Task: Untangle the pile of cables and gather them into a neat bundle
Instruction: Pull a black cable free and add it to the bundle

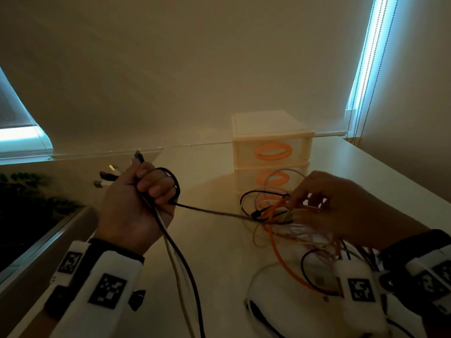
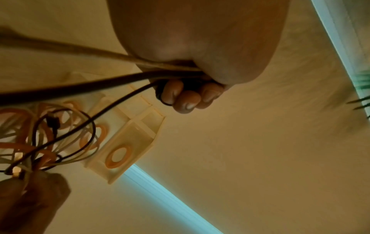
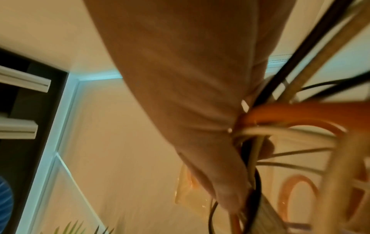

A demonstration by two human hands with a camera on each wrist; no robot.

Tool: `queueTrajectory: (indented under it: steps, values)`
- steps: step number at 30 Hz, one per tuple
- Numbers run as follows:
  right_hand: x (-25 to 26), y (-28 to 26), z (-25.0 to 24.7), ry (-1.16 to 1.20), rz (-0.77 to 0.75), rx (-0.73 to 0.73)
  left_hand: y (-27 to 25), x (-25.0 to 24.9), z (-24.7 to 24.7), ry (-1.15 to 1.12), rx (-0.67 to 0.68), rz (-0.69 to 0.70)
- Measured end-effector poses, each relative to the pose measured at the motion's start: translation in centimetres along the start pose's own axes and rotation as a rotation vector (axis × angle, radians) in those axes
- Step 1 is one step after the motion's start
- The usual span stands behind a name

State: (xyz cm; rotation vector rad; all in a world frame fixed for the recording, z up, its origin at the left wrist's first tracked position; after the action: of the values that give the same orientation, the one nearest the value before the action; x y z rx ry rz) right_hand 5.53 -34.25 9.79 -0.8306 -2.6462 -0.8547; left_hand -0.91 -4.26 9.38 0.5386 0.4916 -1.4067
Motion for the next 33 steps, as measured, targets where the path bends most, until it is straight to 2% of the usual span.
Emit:
queueTrajectory:
  steps: [7,10,12,14,18,22,23,26,31,33]
  values:
    - [-3.0,-1.1,-4.9,-0.115,0.230,-0.403,-0.3,-2.8,-1.2,-0.076,-0.056,0.096]
    - [-3.5,-1.5,-5.3,-0.171,0.309,-0.461,-0.3,-3.0,-1.5,-0.113,-0.073,0.110]
    - [-3.1,-1.3,-4.9,-0.207,0.295,-0.416,-0.3,-2.6,-1.6,-0.077,-0.092,0.112]
    - [-2.4,-0.7,-3.6,-0.209,0.241,-0.312,0.0,-1.3,-1.0,-0.017,-0.105,0.078]
    - [0.4,0.4,-1.0,-0.073,0.042,-0.195,0.0,2.1,0.9,0.075,-0.062,-0.004]
    - [0.9,0.4,2.9,-0.006,0.057,0.096,-0.3,3.2,1.5,0.049,-0.019,-0.049]
    - [0.7,0.5,3.4,-0.001,0.062,0.098,-0.3,3.3,1.6,0.035,-0.009,-0.066]
    - [0.3,0.7,2.8,0.020,0.088,-0.015,-0.5,3.9,1.9,0.040,0.009,-0.117]
    - [0.6,0.3,3.3,0.089,0.158,0.093,-0.6,3.9,2.0,0.068,0.011,-0.141]
    - [0.4,0.5,3.2,0.139,0.180,0.035,-0.6,3.8,1.9,0.062,0.004,-0.148]
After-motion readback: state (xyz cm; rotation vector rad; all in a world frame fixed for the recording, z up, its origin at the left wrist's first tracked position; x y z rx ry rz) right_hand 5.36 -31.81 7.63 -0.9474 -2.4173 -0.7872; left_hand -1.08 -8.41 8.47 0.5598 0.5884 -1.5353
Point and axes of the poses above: each hand's wrist, its own y-axis towards the middle knuckle, its own z-axis out of the palm, x = y × z, the point moved 7 cm from there along y, towards the middle knuckle, and after that the axes turned 9 degrees about -z, right-handed, at the moved point
